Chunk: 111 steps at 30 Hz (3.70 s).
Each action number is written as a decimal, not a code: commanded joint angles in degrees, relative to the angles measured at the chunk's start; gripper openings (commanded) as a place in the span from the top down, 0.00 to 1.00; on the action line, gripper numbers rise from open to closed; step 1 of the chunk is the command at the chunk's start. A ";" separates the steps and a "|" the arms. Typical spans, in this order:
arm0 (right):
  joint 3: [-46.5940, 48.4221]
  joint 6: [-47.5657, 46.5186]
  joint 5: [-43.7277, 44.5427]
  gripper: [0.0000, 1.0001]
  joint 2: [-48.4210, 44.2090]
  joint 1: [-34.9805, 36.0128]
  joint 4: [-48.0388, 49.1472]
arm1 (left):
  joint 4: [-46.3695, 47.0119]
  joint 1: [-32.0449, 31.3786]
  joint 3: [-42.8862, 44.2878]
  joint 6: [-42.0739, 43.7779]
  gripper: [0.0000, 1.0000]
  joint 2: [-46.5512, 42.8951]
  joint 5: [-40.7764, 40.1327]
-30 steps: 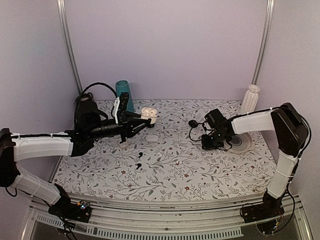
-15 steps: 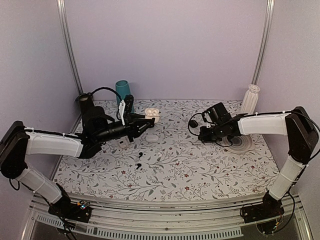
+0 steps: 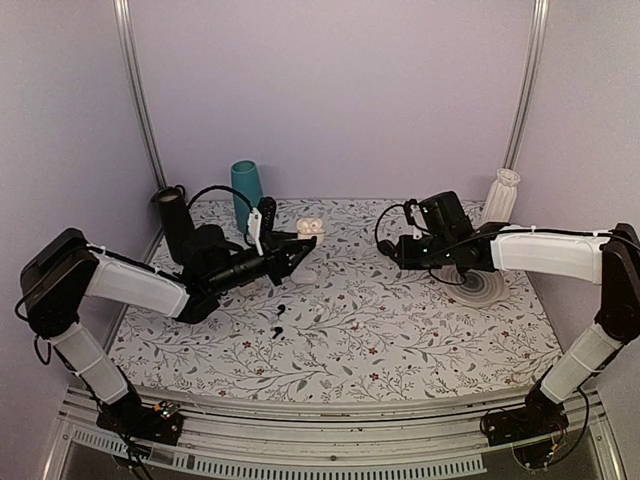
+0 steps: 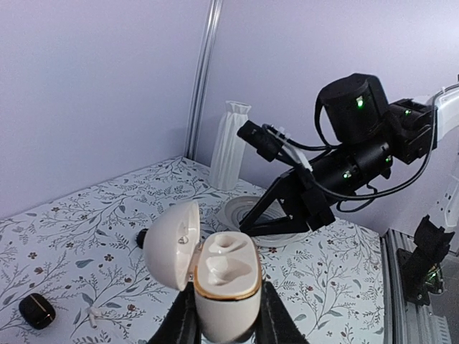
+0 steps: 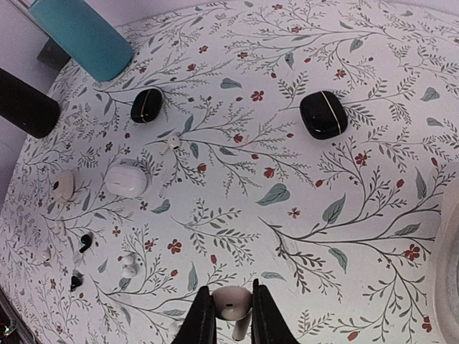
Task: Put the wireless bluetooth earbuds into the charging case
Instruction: Pick up the right earbud from the center of the board, then place the right earbud in the right side groove of the charging case.
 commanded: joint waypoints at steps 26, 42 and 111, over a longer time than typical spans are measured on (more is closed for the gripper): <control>6.18 -5.18 11.06 0.89 -14.12 16.66 16.24 | 8.93 -4.66 8.51 4.04 1.00 5.43 0.61; 3.32 -14.57 9.59 0.88 -14.12 21.98 25.11 | 6.72 -6.19 8.80 1.54 1.00 1.48 4.20; -2.85 -20.05 8.73 0.87 -13.81 23.33 29.94 | 6.55 -7.29 13.33 -9.41 1.00 -1.78 4.98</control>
